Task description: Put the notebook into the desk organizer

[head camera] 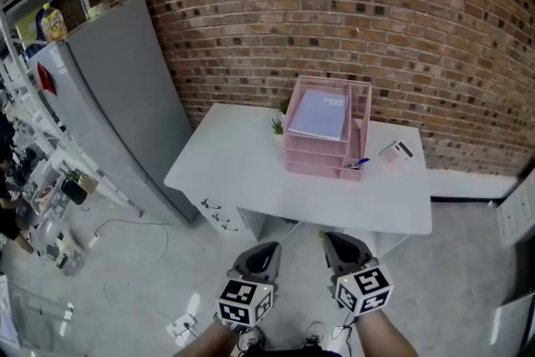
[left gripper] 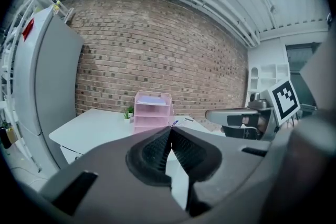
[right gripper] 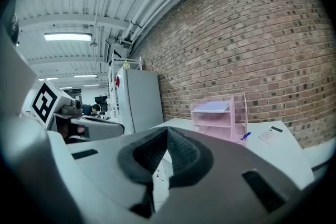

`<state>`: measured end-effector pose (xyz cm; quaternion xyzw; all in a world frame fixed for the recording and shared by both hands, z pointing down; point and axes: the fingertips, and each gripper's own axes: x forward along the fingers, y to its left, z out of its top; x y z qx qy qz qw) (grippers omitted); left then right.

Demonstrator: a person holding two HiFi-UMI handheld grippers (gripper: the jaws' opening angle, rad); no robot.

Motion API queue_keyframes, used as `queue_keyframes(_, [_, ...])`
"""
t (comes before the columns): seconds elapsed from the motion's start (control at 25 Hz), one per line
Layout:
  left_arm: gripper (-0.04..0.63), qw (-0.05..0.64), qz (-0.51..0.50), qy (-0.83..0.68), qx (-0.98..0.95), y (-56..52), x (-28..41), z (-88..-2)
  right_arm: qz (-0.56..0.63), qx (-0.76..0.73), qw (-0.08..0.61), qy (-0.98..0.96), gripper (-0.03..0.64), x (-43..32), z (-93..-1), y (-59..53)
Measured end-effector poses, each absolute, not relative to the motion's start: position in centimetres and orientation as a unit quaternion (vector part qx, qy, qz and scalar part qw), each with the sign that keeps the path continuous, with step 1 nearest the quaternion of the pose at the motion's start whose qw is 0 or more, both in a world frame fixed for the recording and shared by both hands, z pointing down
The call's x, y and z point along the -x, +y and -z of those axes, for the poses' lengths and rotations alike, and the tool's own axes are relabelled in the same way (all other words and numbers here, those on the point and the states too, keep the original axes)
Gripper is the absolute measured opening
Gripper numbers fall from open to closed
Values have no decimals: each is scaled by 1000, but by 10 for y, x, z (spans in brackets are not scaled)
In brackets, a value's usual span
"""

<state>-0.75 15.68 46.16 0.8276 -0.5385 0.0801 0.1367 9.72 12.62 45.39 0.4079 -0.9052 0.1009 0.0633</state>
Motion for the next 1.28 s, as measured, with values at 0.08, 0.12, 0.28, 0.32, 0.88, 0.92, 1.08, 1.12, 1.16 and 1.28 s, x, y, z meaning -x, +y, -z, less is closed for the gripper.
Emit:
queue_keyframes(0.08, [6,135,-76,-530,-834,158,18,-460,-97,-418,64,-901,3,-87,-451,132])
queue_keyframes(0.12, [6,135,-73,-524,-837,159,23,-459,-95,-425,65,-898,3,-83,-449,135])
queue_keyframes(0.28, [6,134,-65,-504,-851,159,36,-453,-91,-452,70,-885,3,-74,-443,146])
queue_keyframes(0.32, [6,134,-63,-498,-855,159,37,-453,-90,-459,72,-881,3,-73,-442,148])
queue_keyframes(0.88, [6,141,-65,-447,-881,165,33,-459,-99,-506,83,-853,3,-77,-452,167])
queue_keyframes(0.92, [6,141,-66,-446,-881,166,33,-459,-101,-507,81,-852,3,-78,-453,167])
queue_keyframes(1.08, [6,139,-69,-446,-882,167,31,-458,-105,-508,79,-851,3,-80,-454,168])
queue_keyframes(1.12, [6,139,-69,-446,-881,168,30,-459,-105,-508,78,-851,3,-81,-454,169])
queue_keyframes(1.16, [6,138,-70,-447,-881,169,29,-459,-105,-508,78,-852,3,-82,-454,169])
queue_keyframes(1.28, [6,139,-70,-449,-880,170,27,-459,-104,-506,77,-853,3,-84,-453,169])
